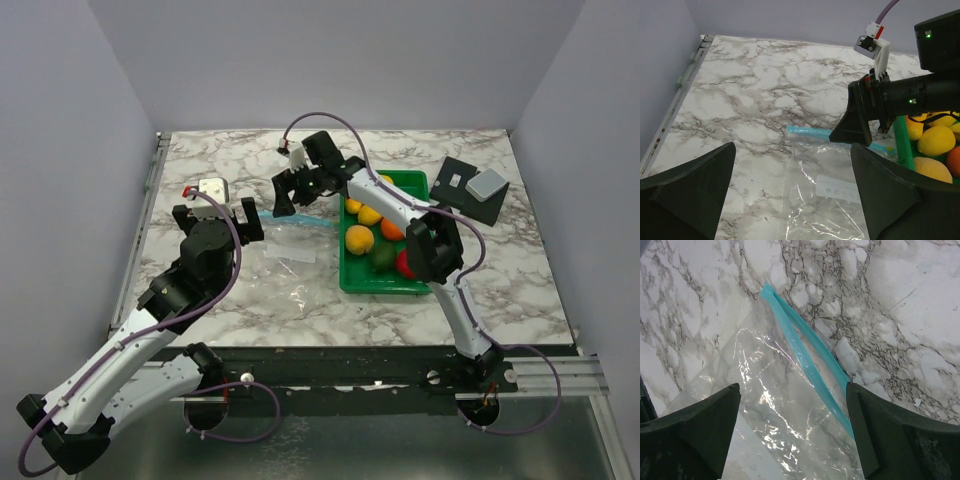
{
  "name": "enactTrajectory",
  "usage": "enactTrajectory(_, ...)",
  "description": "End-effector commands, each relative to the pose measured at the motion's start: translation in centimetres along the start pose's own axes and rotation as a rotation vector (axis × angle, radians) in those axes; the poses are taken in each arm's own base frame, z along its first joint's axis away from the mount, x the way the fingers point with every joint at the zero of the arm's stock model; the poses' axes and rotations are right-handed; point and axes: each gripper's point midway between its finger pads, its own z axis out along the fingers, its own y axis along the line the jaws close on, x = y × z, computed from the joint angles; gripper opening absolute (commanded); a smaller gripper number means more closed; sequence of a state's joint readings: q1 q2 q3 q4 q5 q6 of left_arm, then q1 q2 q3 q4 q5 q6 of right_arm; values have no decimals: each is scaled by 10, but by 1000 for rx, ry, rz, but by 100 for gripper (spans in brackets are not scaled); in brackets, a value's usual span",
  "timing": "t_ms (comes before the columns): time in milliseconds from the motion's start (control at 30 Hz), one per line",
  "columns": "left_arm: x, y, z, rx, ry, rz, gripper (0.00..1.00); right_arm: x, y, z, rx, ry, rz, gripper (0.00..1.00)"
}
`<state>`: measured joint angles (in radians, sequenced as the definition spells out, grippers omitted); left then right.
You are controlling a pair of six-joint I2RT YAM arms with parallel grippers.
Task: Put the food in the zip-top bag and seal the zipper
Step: Pick up the zipper food storage bag at the center of the board.
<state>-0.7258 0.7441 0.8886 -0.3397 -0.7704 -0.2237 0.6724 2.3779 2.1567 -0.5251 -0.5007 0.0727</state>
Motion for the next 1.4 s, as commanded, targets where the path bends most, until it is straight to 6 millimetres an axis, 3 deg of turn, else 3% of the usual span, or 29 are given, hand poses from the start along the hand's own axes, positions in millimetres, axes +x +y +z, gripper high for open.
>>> enactTrajectory(0, 7, 0, 2, 0, 16, 22, 98, 8, -5, 9, -52, 17, 1, 91)
enactTrajectory(467, 11, -4, 5, 4, 29, 38, 99, 23, -16, 18, -107, 38, 6, 89)
enactTrajectory(800, 14, -5, 7, 7, 36, 45, 98, 38, -6, 23, -202, 68, 13, 83)
enactTrajectory(1367, 17, -7, 10, 8, 48, 53, 98, 47, 4, 23, -279, 85, -9, 49)
